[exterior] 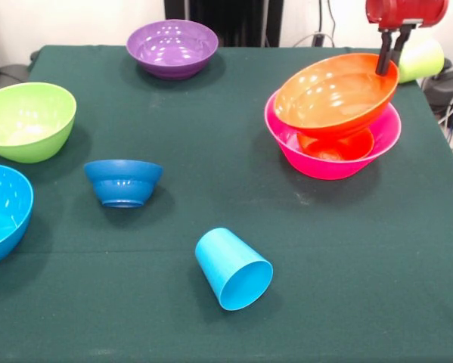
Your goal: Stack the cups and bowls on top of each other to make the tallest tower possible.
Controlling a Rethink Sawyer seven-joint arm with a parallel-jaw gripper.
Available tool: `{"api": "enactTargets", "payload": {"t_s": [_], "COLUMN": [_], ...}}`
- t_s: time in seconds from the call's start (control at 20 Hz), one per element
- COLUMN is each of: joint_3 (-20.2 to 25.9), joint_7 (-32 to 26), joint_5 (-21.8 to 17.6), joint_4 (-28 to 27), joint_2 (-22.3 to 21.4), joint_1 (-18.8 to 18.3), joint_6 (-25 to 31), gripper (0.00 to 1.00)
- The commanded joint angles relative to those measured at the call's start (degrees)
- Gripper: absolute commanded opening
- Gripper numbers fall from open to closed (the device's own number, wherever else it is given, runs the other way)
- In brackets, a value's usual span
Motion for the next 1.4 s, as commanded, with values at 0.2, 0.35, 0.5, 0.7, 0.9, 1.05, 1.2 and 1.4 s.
{"api": "enactTargets", "payload": {"t_s": [0.2, 0.35, 0.5, 0.7, 0.9, 1.05, 1.2, 1.4], "joint_3": [-1.3, -1.2, -3.9, -5.1, -5.3, -5.8, -6.0, -6.1], "joint_7": [8.5, 8.6, 9.5, 9.8, 9.0, 8.9, 8.8, 7.5], "joint_5": [-0.1, 0.3, 0.2, 1.6, 2.3, 2.7, 2.8, 4.0], "joint_4": [0.1, 0.5, -0.7, -0.9, -0.8, -0.6, -0.3, 2.2], "joint_2": [1.2, 1.2, 1.4, 1.2, 1.1, 0.8, 0.6, -5.0], "joint_1": [1.5, 1.3, 3.6, 4.5, 4.6, 5.0, 5.2, 5.4], "joint_6": [-5.0, -6.7, -5.5, -4.9, -4.9, -4.7, -4.6, -0.3], "gripper": [0.00, 1.00, 1.00, 1.00, 1.00, 1.00, 1.00, 1.00]}}
